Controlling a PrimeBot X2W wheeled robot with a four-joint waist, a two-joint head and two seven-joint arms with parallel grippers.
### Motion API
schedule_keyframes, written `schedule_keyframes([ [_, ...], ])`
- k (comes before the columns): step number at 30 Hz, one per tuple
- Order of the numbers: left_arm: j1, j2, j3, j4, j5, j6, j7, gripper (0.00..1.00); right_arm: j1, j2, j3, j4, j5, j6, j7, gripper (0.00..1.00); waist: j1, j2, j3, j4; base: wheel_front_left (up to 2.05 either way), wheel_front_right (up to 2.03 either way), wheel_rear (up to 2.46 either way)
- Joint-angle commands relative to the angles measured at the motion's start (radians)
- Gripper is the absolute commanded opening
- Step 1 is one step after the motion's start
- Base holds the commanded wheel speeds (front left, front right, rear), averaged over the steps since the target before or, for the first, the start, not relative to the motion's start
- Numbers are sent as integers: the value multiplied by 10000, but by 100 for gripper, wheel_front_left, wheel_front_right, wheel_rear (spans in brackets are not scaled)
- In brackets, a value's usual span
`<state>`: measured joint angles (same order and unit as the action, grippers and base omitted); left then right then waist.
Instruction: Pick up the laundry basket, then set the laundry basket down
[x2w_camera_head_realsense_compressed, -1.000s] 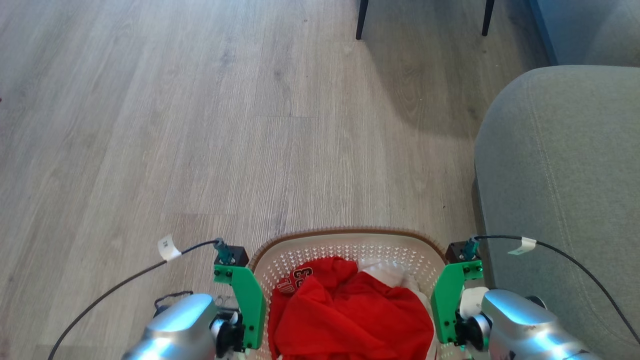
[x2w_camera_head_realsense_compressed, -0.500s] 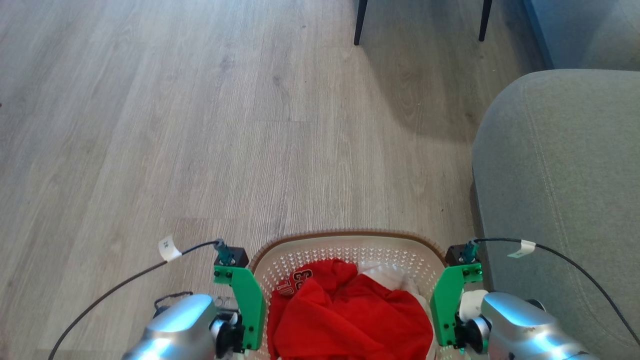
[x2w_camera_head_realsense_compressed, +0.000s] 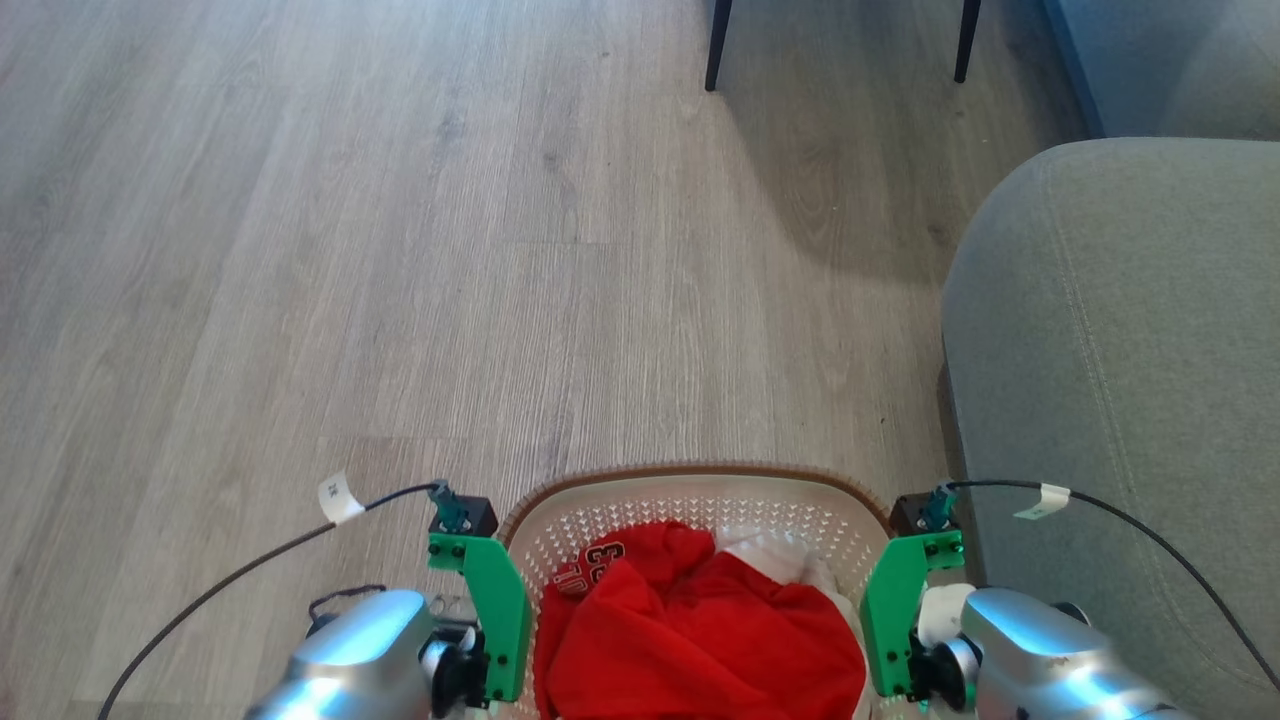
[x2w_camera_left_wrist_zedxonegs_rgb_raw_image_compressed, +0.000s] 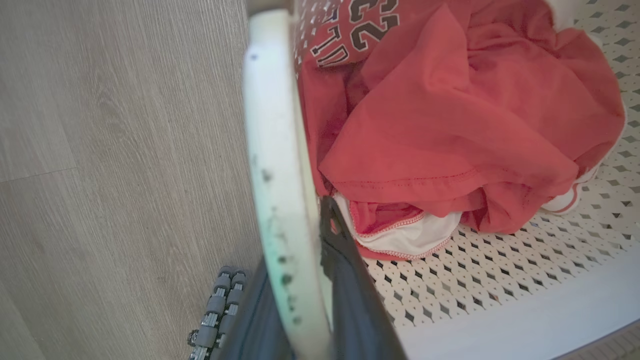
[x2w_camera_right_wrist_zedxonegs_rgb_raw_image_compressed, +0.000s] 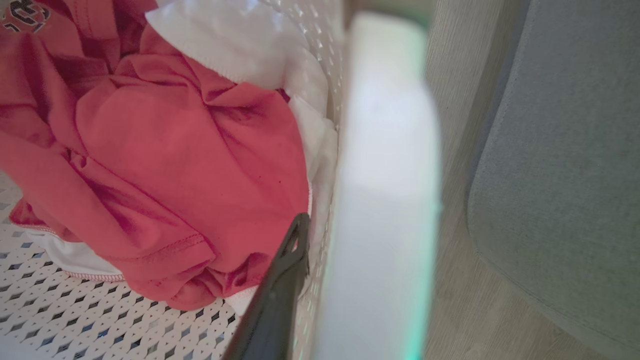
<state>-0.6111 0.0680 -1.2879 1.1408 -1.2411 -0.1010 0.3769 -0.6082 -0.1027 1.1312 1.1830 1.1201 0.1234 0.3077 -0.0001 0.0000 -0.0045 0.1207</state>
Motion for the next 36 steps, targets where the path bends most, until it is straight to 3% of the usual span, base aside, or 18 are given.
schedule_keyframes([
  [1,-449,-178,101,-431,60,-297,-58,0,-240,439,194,-337,-21,73,-130,0,1,0,8,-3,0,0,0],
  [36,-557,-178,85,-394,21,-297,-71,0,-426,312,792,-318,577,73,-267,0,1,0,45,38,0,0,0],
])
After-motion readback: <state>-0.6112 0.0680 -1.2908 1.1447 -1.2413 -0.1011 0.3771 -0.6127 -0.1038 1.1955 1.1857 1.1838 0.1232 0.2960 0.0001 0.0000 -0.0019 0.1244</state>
